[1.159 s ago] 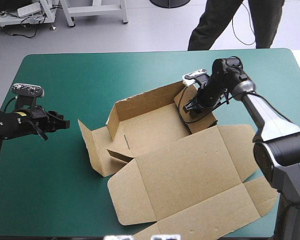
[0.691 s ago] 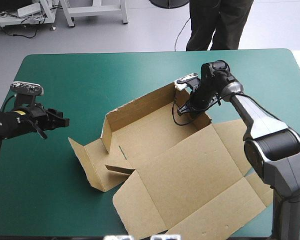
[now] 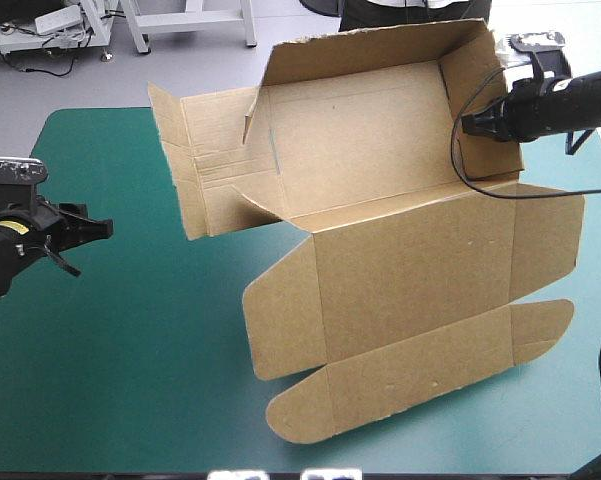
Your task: Fold the box
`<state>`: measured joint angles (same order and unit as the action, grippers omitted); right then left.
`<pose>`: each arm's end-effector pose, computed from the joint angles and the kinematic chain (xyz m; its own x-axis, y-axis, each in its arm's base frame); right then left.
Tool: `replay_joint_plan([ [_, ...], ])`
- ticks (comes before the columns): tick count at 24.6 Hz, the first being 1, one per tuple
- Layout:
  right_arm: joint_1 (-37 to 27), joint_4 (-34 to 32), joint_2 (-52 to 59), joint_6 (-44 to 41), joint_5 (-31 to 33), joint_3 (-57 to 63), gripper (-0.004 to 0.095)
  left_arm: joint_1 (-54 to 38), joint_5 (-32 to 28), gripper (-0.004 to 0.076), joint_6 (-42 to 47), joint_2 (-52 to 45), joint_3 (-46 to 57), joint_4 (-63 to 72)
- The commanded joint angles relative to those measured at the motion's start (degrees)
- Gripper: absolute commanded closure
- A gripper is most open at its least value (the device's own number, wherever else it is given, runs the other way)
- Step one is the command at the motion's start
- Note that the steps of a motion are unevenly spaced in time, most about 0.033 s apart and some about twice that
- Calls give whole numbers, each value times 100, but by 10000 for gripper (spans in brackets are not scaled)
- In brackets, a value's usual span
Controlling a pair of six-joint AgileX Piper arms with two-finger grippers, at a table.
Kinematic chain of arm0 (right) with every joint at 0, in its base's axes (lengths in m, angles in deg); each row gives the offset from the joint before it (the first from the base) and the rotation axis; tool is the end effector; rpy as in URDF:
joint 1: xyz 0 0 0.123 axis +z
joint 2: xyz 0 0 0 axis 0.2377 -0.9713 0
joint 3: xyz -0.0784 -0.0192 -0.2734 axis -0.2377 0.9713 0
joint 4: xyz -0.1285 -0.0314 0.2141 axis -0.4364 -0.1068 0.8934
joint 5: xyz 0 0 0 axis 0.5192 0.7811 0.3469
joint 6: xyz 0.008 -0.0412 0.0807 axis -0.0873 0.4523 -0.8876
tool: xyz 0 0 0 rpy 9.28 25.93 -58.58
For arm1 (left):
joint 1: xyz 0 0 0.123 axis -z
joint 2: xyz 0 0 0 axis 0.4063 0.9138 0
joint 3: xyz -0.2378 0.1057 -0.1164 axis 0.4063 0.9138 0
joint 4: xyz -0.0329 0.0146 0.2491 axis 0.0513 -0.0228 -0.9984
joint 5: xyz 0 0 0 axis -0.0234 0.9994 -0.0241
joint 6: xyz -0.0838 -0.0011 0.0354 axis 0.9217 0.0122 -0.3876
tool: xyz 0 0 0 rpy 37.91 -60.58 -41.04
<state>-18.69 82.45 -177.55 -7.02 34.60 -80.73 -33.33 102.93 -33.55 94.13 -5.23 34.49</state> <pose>0.3523 0.0152 0.4467 -0.6725 -0.1247 -0.7295 -0.4078 0.8850 0.2246 0.2245 0.0278 0.3810 -0.5567 0.0097 -0.8307 -0.0248 0.9993 0.0283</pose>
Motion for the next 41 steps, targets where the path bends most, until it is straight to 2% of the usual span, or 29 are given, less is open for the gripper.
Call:
replay_joint_plan([
  [1, -115, 711, 571, 264, 47, 113, 933, -21, -380, 420, -182, 2, -183, 765],
  [5, -115, 942, 642, 319, 47, 127, 933, -21, -177, 420, -1143, 264, -183, 2416],
  [11, -115, 1399, 654, 495, 47, 127, 933, -21, 912, 420, -2671, 939, -183, 4767],
  [14, -115, 1334, 654, 495, 47, 127, 933, -21, 1889, 420, -3455, 1306, -183, 6029],
  [15, -115, 1334, 654, 495, 47, 127, 933, -21, 2486, 420, -3833, 1410, -183, 6658],
  [16, -115, 1334, 654, 495, 47, 127, 933, -21, 2723, 420, -3977, 1434, -196, 6887],
  [17, -115, 1313, 654, 495, 47, 127, 933, -21, 3219, 420, -4167, 1473, -220, 7374],
  [19, -7, 1186, 654, 495, 36, 127, 933, -21, 3523, 419, -4272, 1473, -220, 7811],
  [22, 282, 444, 608, 220, -56, 127, 933, -21, 3523, 397, -4105, 1473, -243, 7940],
  [26, 494, 426, 429, 97, -429, 127, 933, -21, 3523, 340, -3979, 1473, -337, 8028],
  [32, 582, 332, 193, -23, -858, 127, 933, -21, 3523, 316, -3851, 1473, -337, 8047],
  [41, 599, 312, -39, 16, -906, 117, 933, -21, 3523, 309, -3753, 1462, -580, 8105],
])
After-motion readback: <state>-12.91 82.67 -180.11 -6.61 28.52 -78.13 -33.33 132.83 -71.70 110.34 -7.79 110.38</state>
